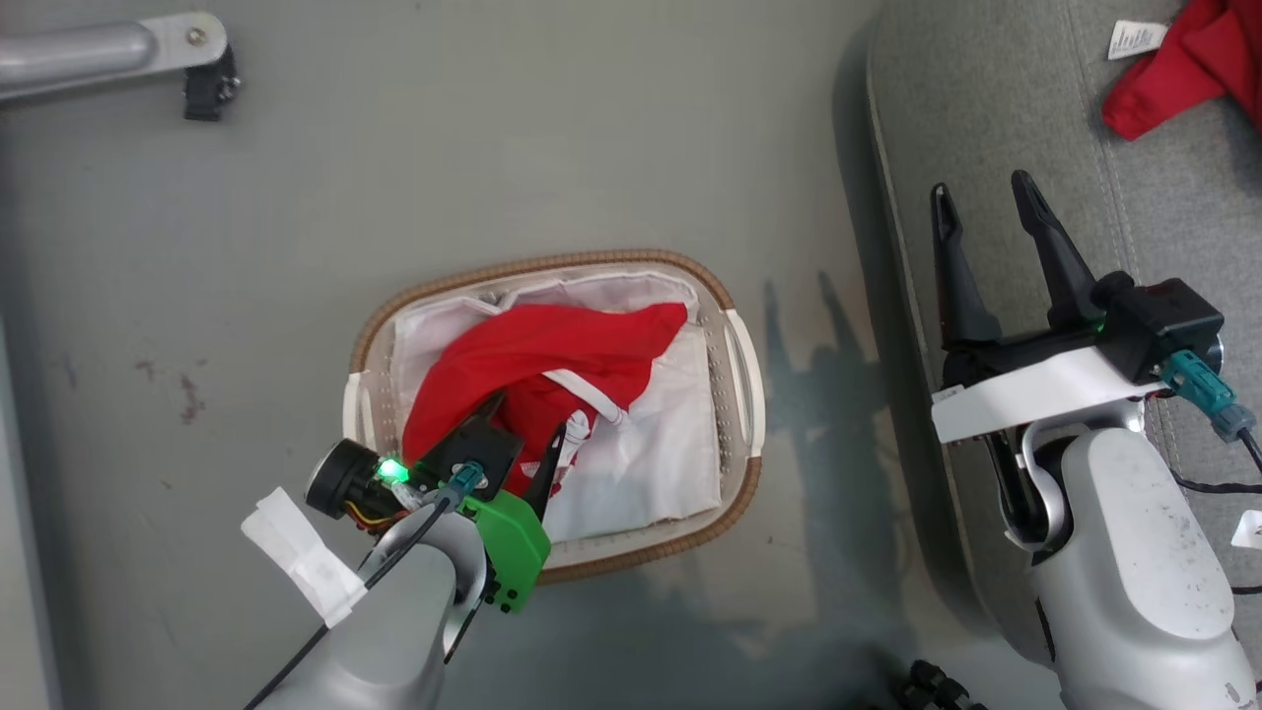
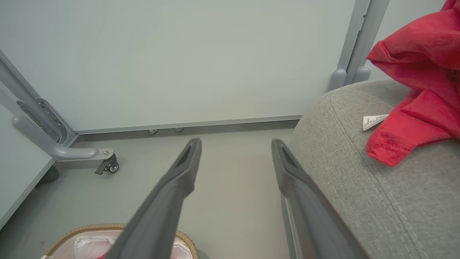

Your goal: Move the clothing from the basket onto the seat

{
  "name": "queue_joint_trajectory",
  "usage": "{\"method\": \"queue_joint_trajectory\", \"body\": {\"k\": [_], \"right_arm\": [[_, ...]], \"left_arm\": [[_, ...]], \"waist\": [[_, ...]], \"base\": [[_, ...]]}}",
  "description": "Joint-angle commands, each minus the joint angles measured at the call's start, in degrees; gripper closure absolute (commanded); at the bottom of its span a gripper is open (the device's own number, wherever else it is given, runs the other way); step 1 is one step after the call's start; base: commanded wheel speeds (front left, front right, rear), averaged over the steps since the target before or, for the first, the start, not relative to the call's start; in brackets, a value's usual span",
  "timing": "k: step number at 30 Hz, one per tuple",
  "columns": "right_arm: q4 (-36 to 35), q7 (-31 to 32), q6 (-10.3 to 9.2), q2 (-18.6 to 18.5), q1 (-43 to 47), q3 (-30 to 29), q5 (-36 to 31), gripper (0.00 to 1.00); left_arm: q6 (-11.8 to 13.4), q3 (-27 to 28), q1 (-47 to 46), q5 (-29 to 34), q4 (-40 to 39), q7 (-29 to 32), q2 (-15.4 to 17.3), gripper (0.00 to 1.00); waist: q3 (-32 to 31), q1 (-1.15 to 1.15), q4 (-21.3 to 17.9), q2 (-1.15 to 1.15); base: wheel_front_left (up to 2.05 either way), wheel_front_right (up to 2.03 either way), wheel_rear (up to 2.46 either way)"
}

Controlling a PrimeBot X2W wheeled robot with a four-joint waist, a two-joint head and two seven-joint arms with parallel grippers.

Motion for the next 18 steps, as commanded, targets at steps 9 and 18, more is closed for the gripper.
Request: {"method": "queue_joint_trajectory", "body": {"k": [9, 18], "right_arm": [[-1.22, -0.01, -0.07, -0.08, -3.53, 2.02, 3.53, 0.00], [-2.15, -0.01, -0.07, -0.09, -5.20, 3.15, 5.95, 0.00]], "left_arm": [[-0.22, -4.76, -6.98, 3.83, 9.55, -0.05, 1.92, 0.00], [2.52, -5.12, -10.30, 4.19, 14.81, -0.05, 3.52, 0.00]], "waist": [[14.66, -0.01, -9.09, 0.00], [18.52, -0.01, -11.31, 0.00]], "base": [[0.00, 0.00, 0.00], [0.00, 0.00, 0.00]]}}
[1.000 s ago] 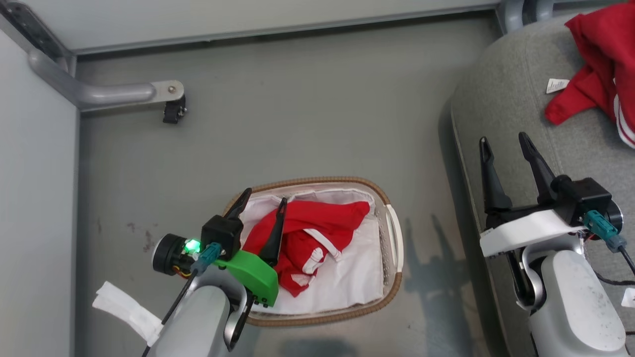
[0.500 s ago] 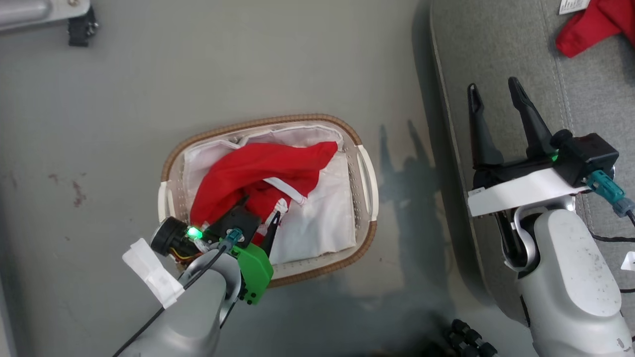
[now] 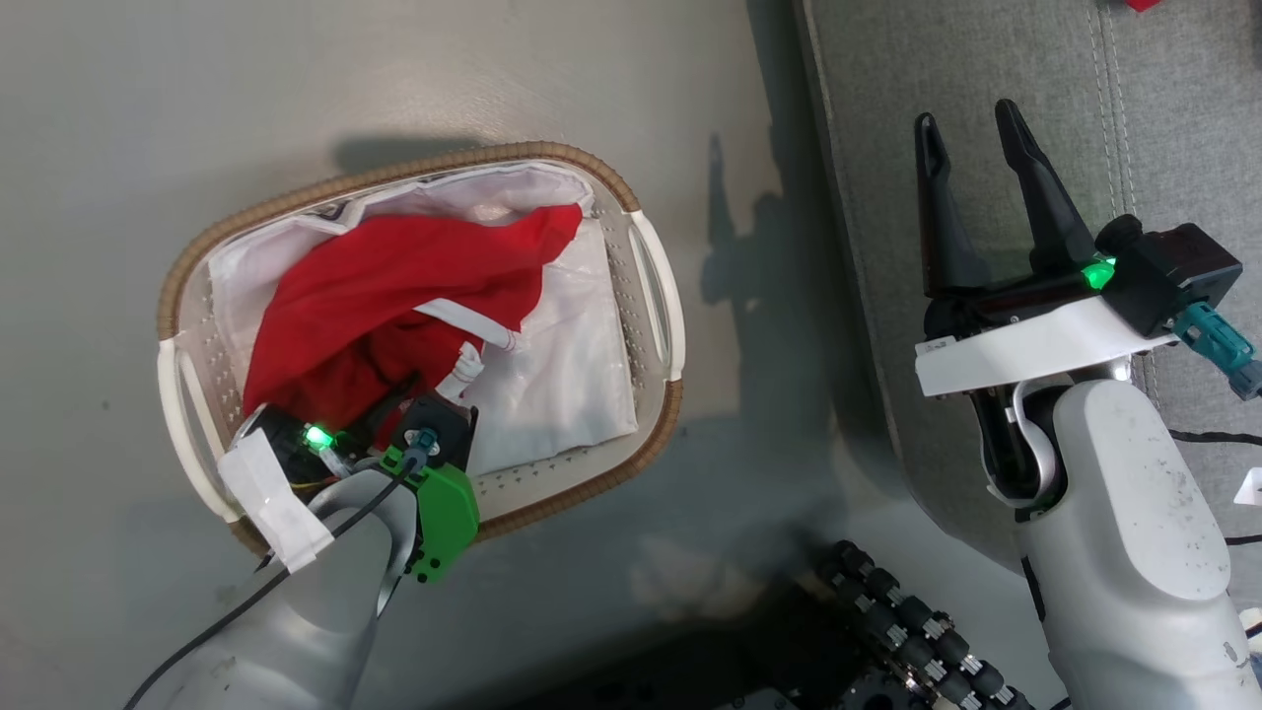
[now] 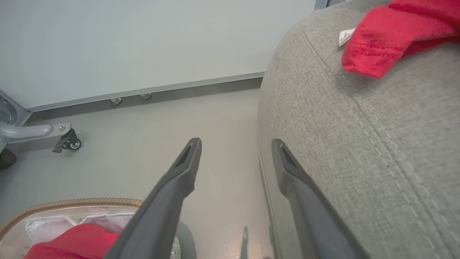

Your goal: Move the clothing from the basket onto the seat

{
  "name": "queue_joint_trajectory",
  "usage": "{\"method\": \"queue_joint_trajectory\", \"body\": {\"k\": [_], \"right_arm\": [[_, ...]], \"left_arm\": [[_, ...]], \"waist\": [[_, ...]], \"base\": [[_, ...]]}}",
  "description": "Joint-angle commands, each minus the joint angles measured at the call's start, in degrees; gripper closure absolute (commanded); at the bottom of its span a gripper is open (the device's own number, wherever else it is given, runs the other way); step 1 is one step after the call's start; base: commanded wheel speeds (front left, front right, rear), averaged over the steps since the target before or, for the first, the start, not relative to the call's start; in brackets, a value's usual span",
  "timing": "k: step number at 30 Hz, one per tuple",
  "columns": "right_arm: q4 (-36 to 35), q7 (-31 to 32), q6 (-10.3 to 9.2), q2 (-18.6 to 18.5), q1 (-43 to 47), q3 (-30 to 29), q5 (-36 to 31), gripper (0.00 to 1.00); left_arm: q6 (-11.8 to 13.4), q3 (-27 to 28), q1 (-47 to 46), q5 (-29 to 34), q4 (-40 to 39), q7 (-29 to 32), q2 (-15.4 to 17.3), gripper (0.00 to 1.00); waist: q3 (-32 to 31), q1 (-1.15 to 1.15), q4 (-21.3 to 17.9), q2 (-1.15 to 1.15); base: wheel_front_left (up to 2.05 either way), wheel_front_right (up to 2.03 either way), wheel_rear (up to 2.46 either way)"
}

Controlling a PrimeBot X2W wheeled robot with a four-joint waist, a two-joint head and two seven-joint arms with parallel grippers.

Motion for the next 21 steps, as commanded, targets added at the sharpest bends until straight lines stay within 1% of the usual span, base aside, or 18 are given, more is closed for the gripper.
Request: {"method": "queue_joint_trajectory", "body": {"k": [1, 4, 6, 13, 14, 15, 16, 17, 18, 21], "right_arm": [[-0.28, -0.01, -0.08, -0.10, -0.75, 0.09, 0.44, 0.00], [-0.46, -0.01, -0.07, -0.10, -1.19, 0.04, 0.81, 0.00], [-0.57, -0.01, -0.08, -0.11, -1.26, 0.10, 0.95, 0.00], [-1.01, -0.01, -0.08, -0.12, -1.71, 0.52, 1.40, 0.00], [-1.06, -0.01, -0.07, -0.12, -1.74, 0.55, 1.46, 0.00], [-1.11, -0.01, -0.08, -0.12, -1.75, 0.54, 1.51, 0.00], [-1.16, -0.01, -0.08, -0.13, -1.73, 0.49, 1.53, 0.00], [-1.17, -0.01, -0.08, -0.13, -1.67, 0.44, 1.50, 0.00], [-1.15, -0.01, -0.08, -0.13, -1.57, 0.33, 1.39, 0.00], [-0.85, -0.01, -0.08, -0.12, -1.07, 0.16, 0.92, 0.00]], "left_arm": [[0.92, 0.17, -1.42, 0.26, 0.45, -0.04, 0.60, 0.00], [3.19, 0.73, -2.69, -0.34, 1.36, -0.05, 0.81, 0.00], [4.24, 1.08, -3.51, -0.71, 1.74, -0.05, 0.54, 0.00], [6.01, 1.35, -5.81, -1.68, 3.80, 0.25, -0.07, 0.00], [6.21, 1.41, -6.05, -1.76, 4.13, 0.27, -0.15, 0.18], [6.22, 1.47, -6.23, -2.01, 4.39, 0.31, -0.22, 0.54], [6.16, 1.55, -6.39, -2.32, 4.60, 0.32, -0.33, 0.71], [6.09, 1.62, -6.48, -2.49, 4.67, 0.30, -0.44, 0.84], [5.94, 1.73, -6.56, -2.90, 4.71, 0.24, -0.61, 1.00], [5.52, 1.80, -6.19, -3.30, 4.68, 0.04, -0.95, 1.00]], "waist": [[2.88, -0.01, -2.59, 0.00], [3.51, -0.01, -2.85, 0.00], [3.79, -0.01, -2.97, 0.00], [4.71, -0.01, -3.37, 0.00], [4.79, -0.01, -3.43, 0.00], [4.83, -0.01, -3.47, 0.00], [4.83, -0.01, -3.49, 0.00], [4.79, -0.01, -3.47, 0.00], [4.70, -0.01, -3.41, 0.00], [3.98, -0.01, -3.09, 0.00]], "base": [[0.00, 0.00, 0.00], [0.00, 0.00, 0.00], [0.00, 0.00, 0.00], [0.00, 0.00, 0.00], [0.00, 0.00, 0.00], [0.00, 0.00, 0.00], [0.00, 0.00, 0.00], [0.00, 0.00, 0.00], [0.00, 0.00, 0.00], [0.00, 0.00, 0.00]]}}
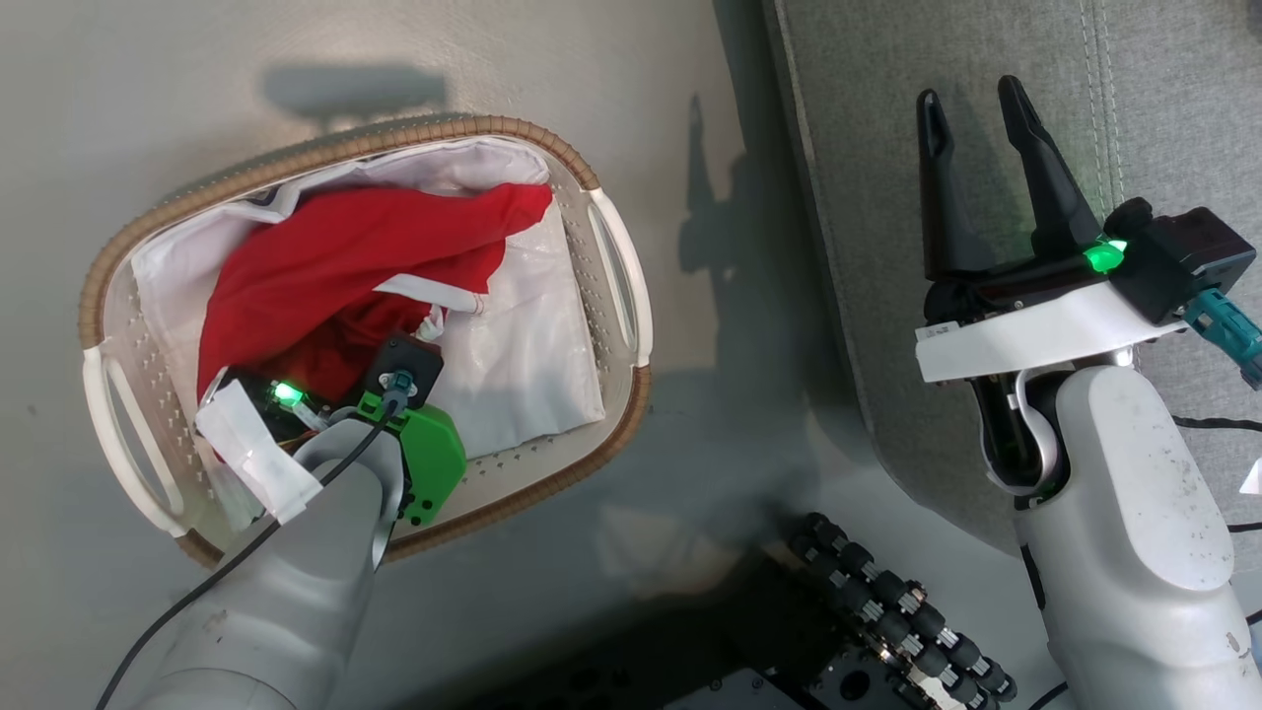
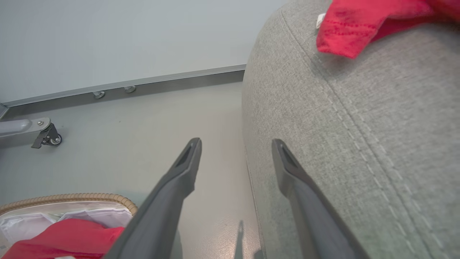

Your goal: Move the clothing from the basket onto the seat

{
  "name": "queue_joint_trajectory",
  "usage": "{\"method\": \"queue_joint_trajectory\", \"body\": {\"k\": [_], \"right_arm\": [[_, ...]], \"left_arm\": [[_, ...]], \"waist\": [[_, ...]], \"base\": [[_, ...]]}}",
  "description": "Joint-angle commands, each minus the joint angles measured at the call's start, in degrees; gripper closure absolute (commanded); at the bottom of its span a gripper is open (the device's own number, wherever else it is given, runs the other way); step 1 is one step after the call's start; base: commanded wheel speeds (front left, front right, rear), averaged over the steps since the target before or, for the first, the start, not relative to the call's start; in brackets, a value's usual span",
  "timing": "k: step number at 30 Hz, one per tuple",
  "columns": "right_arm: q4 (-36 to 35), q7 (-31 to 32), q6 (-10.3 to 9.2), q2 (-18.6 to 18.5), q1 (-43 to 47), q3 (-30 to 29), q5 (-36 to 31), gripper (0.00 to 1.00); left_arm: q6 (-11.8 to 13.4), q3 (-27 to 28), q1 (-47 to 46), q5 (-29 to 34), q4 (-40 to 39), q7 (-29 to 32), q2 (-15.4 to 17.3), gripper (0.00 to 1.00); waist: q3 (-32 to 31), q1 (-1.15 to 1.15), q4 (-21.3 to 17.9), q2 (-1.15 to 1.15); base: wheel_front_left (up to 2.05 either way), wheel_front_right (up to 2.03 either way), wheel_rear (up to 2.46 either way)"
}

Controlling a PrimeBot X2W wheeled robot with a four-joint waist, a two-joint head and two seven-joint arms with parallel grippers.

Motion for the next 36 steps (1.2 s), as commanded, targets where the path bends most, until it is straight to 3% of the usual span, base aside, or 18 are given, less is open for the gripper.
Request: {"method": "queue_joint_trajectory", "body": {"k": [1, 5, 13, 26, 36], "right_arm": [[0.37, -0.01, -0.07, -0.16, 0.24, -0.21, -0.45, 0.00], [0.88, -0.01, -0.07, -0.17, 1.16, -0.03, -1.19, 0.00], [2.04, -0.01, -0.07, -0.17, 3.47, -0.67, -3.69, 0.00], [5.04, -0.01, -0.06, -0.19, 11.44, -3.11, -9.20, 0.00], [6.78, -0.01, -0.07, -0.20, 17.84, -3.67, -11.23, 0.00]], "left_arm": [[-0.25, 0.02, 0.00, -0.11, -0.07, -0.38, 0.00, 1.00], [-1.10, -0.71, 2.28, -0.53, -1.06, -0.44, -0.62, 1.00], [-3.74, -2.01, 8.89, -0.89, -10.51, -0.45, -0.74, 1.00], [-5.65, -2.69, 19.55, -0.37, -28.34, -0.46, 3.29, 1.00], [-5.94, -3.49, 18.58, 2.66, -38.47, -0.47, 7.79, 1.00]], "waist": [[-0.84, -0.01, 0.40, 0.00], [-3.15, -0.01, 1.20, 0.00], [-10.74, -0.01, 4.02, 0.00], [-29.41, -0.01, 9.73, 0.00], [-41.57, -0.01, 12.04, 0.00]], "base": [[0.00, 0.00, 0.00], [0.00, 0.00, 0.00], [0.00, 0.00, 0.00], [0.00, 0.00, 0.00], [0.00, 0.00, 0.00]]}}
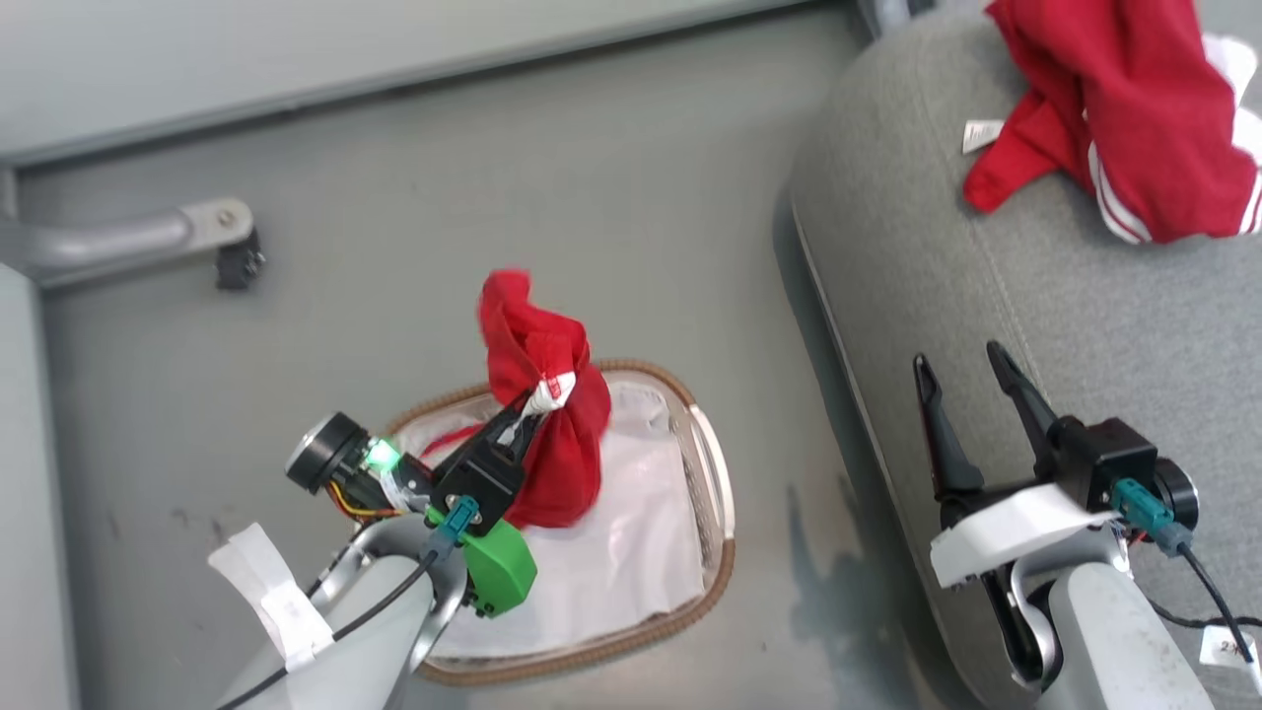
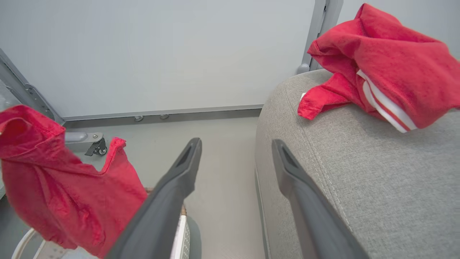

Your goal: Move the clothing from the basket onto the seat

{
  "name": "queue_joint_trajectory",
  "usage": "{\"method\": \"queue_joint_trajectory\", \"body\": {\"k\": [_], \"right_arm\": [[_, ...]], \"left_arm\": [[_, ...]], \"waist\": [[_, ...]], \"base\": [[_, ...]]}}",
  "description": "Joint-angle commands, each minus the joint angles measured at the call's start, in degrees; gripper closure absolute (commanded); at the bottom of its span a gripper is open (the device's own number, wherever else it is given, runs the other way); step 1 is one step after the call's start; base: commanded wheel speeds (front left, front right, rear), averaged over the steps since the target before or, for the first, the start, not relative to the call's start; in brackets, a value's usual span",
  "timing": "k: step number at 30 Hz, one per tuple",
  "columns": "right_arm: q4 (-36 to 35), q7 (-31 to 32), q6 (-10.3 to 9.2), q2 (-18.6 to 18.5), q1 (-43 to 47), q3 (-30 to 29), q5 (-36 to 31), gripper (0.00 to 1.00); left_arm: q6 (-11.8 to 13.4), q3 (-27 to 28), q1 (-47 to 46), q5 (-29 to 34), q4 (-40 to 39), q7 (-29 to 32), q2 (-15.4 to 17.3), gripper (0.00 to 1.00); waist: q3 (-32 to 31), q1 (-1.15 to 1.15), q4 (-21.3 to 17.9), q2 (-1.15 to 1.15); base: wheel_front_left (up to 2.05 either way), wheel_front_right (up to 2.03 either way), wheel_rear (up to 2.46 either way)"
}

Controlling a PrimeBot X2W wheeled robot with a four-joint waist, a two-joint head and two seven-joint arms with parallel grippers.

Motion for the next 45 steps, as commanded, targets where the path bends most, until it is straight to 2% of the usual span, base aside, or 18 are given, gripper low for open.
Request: {"method": "queue_joint_trajectory", "body": {"k": [1, 11, 17, 29, 38, 45], "right_arm": [[0.23, -0.01, -0.07, -0.26, 1.59, -0.26, -0.51, 0.00], [1.01, -0.01, -0.07, -0.25, 5.26, 0.14, -1.84, 0.00], [1.19, -0.01, -0.08, -0.24, 6.05, 1.21, -2.27, 0.00], [1.62, -0.01, -0.08, -0.24, 3.30, 5.10, -3.21, 0.00], [2.33, -0.01, -0.08, -0.23, 1.57, 7.69, -2.63, 0.00], [5.48, -0.01, -0.08, -0.25, -1.33, 12.73, -0.44, 0.00]], "left_arm": [[-0.29, -0.35, -0.93, 0.48, -1.06, -0.20, 0.81, 1.00], [-1.88, -3.56, -8.03, 1.79, -8.15, -0.20, 5.95, 1.00], [-2.16, -5.06, -15.29, 0.78, -9.95, -0.20, 7.59, 1.00], [-2.20, -3.51, -26.23, -1.74, -8.23, -0.13, 6.72, 1.00], [-2.20, -2.84, -29.48, -2.24, -7.30, -0.13, 5.02, 1.00], [-2.21, -3.33, -31.52, -2.43, -8.93, -0.13, 3.16, 1.00]], "waist": [[-9.19, 0.00, 3.44, 0.00], [-16.76, 0.00, 3.82, 0.00], [-18.72, 0.00, 3.74, 0.00], [-19.13, 0.00, 2.57, 0.00], [-18.69, 0.00, 2.28, 0.00], [-18.44, 0.00, 2.81, 0.00]], "base": [[0.00, 0.00, 0.00], [0.00, 0.00, 0.00], [0.00, 0.00, 0.00], [0.00, 0.00, 0.00], [0.00, 0.00, 0.00], [0.00, 0.00, 0.00]]}}
